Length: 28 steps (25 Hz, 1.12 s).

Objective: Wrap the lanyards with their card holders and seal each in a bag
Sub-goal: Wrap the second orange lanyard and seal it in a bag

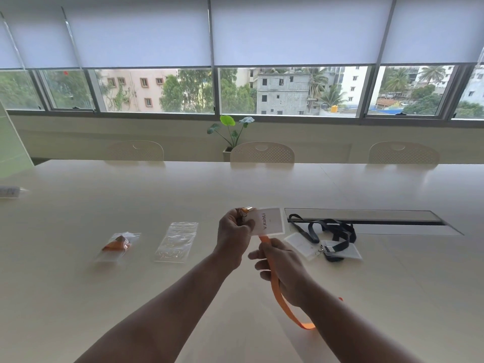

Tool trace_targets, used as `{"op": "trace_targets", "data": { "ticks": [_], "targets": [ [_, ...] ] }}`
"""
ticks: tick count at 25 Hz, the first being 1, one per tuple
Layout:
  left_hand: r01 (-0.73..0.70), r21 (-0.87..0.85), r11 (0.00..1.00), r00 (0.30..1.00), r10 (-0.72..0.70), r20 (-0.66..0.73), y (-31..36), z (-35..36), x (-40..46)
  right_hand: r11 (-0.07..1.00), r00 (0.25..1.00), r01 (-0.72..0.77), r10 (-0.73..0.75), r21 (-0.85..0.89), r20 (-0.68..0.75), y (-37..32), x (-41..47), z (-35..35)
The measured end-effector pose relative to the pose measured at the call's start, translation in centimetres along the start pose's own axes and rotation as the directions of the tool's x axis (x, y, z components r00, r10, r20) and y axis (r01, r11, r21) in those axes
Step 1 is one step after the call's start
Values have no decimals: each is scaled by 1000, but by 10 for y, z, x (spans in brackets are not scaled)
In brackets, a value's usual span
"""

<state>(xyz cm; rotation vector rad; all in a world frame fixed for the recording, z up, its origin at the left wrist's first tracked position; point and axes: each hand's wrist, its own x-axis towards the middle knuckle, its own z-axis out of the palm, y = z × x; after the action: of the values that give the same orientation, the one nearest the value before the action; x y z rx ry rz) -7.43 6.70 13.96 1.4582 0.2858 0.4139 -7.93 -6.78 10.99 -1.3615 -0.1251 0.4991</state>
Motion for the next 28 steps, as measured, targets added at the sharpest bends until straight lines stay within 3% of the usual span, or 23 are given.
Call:
{"op": "trace_targets", "data": {
  "ticks": [3,7,12,16,22,24,28],
  "targets": [
    [-130,178,975,990,137,-25,-6,-4,0,998,991,-24,17,-56,-134,-1,1,3],
    [-213,325,921,974,227,-6,-20,-15,0,999,982,50,-48,9,-181,-12,0,0],
    [-214,389,896,977,193,91,-32,-20,0,985,989,98,-81,142,-121,-36,-2,-12],
    [-163,395,904,974,82,213,-31,-26,-2,942,992,130,-124,309,-38,-60,-1,-30],
    [-108,317,942,884,-55,465,-26,-26,-13,892,975,161,-211,423,73,-84,14,-55],
    [-68,246,967,857,-70,511,-20,-24,-16,917,978,166,-200,364,57,-85,21,-62],
    [-25,66,998,807,-19,590,-8,-22,-19,999,999,26,-27,22,23,-61,31,-71]
  ]
}}
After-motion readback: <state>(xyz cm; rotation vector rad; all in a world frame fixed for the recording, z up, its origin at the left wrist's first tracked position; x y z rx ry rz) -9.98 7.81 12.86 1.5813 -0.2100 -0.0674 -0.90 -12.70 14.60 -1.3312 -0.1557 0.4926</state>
